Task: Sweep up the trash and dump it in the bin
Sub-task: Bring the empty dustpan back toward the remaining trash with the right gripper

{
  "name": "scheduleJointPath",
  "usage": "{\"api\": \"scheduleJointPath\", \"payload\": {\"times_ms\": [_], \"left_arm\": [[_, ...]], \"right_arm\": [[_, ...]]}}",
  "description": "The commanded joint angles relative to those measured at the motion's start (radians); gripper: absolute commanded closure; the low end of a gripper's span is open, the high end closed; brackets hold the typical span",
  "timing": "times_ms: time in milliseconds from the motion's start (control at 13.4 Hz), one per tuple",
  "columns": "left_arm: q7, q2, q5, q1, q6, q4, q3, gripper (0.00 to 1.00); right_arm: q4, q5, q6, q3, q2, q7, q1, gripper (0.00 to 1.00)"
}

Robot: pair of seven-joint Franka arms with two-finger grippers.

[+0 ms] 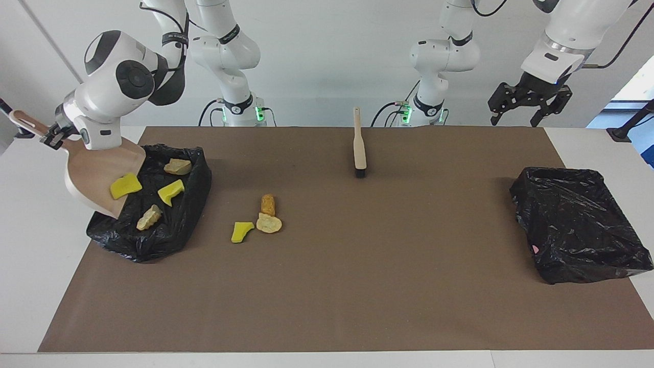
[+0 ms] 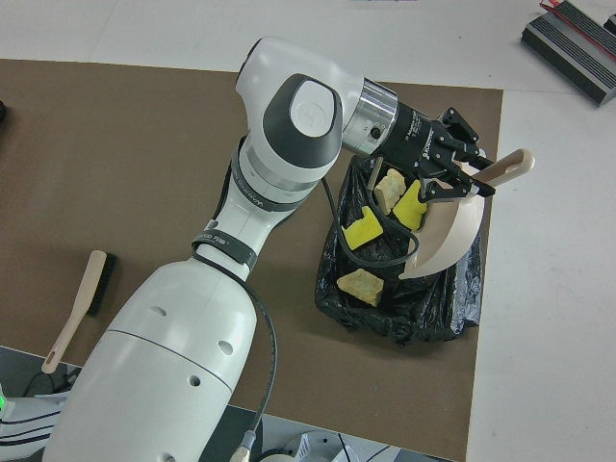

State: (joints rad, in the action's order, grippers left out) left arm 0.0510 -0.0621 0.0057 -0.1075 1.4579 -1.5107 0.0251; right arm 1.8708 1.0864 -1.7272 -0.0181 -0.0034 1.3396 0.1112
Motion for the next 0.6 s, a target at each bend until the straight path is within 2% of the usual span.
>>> {"api": "scheduleJointPath", "payload": {"times_ms": [0,372,447,521], "left_arm": [[0.021,0.048,0.004,0.025,-0.034,0.069,-0.027,0.0],[0.021,0.042,0.004,0.032,-0.022,0.066,-0.051,0.0],[0.02,0.039,0.004,0.032,-0.022,0.066,-0.059,0.0],[0.02,0.036,0.004,0.034,-0.022,0.063,-0.059,0.0]], "right_arm": [[0.031,0.091,0.046,0.006,-0.035,0.047,-0.053,1.0],[-0.002,0.095,0.098,0.02,-0.038,0.021,-0.064,1.0],[-0.042,0.074,0.113,0.041,-0.039,0.024,-0.064,1.0],[-0.08,-0.003,0.151,0.072,-0.038,0.015,-0.064,1.0]]}}
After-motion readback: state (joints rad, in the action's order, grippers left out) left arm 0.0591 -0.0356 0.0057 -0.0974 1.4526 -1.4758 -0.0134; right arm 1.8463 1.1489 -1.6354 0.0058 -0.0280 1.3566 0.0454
